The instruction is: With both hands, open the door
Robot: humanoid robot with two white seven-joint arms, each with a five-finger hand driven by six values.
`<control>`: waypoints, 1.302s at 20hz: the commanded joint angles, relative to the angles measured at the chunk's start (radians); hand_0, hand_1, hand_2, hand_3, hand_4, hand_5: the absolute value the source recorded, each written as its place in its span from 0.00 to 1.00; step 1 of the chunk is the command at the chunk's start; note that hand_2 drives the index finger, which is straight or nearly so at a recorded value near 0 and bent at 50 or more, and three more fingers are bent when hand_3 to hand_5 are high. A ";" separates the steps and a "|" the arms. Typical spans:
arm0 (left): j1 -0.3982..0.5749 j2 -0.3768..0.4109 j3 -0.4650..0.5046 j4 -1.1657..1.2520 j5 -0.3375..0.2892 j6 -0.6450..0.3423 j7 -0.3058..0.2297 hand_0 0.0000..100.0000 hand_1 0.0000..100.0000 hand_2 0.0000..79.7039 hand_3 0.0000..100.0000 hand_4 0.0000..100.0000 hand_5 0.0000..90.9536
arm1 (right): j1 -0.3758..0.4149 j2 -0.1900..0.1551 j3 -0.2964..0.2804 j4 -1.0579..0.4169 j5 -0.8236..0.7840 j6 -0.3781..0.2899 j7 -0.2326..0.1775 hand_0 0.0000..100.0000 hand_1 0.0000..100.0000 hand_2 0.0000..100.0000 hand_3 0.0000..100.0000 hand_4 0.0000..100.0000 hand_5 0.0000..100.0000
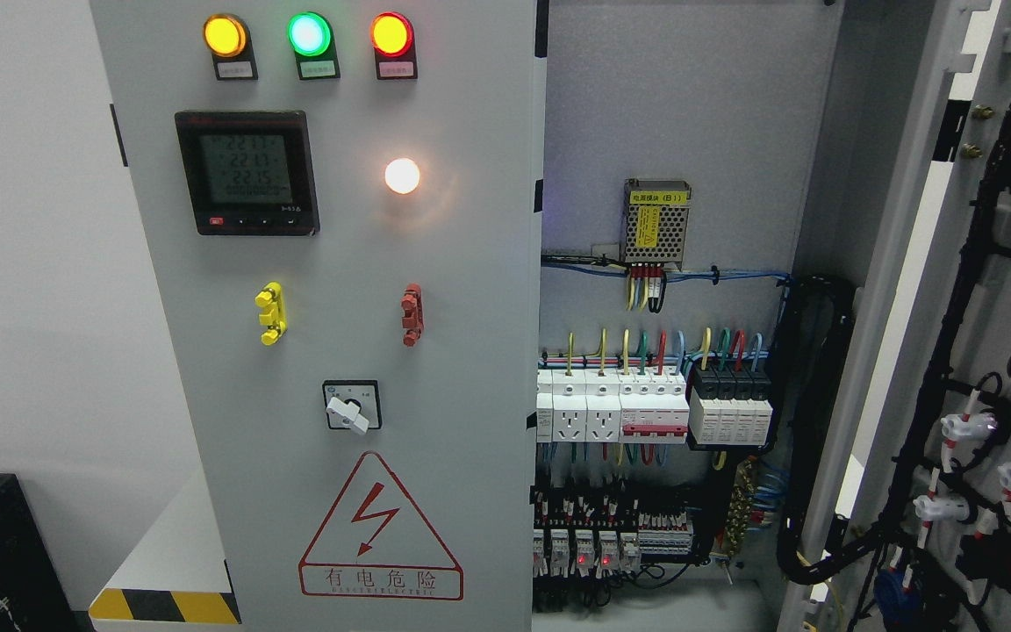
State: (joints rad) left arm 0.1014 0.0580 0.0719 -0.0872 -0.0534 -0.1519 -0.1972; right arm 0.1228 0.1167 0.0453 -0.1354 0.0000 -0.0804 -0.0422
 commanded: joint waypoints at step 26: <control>-0.025 -0.130 -0.110 0.144 0.125 -0.008 -0.005 0.00 0.00 0.00 0.00 0.00 0.00 | 0.054 -0.210 0.332 -1.957 0.014 -0.251 -0.010 0.00 0.00 0.00 0.00 0.00 0.00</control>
State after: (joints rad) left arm 0.0777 -0.0491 0.0343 0.0498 0.0672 -0.1594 -0.2013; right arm 0.3502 -0.0495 0.2261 -1.7255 0.0000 -0.2883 -0.0466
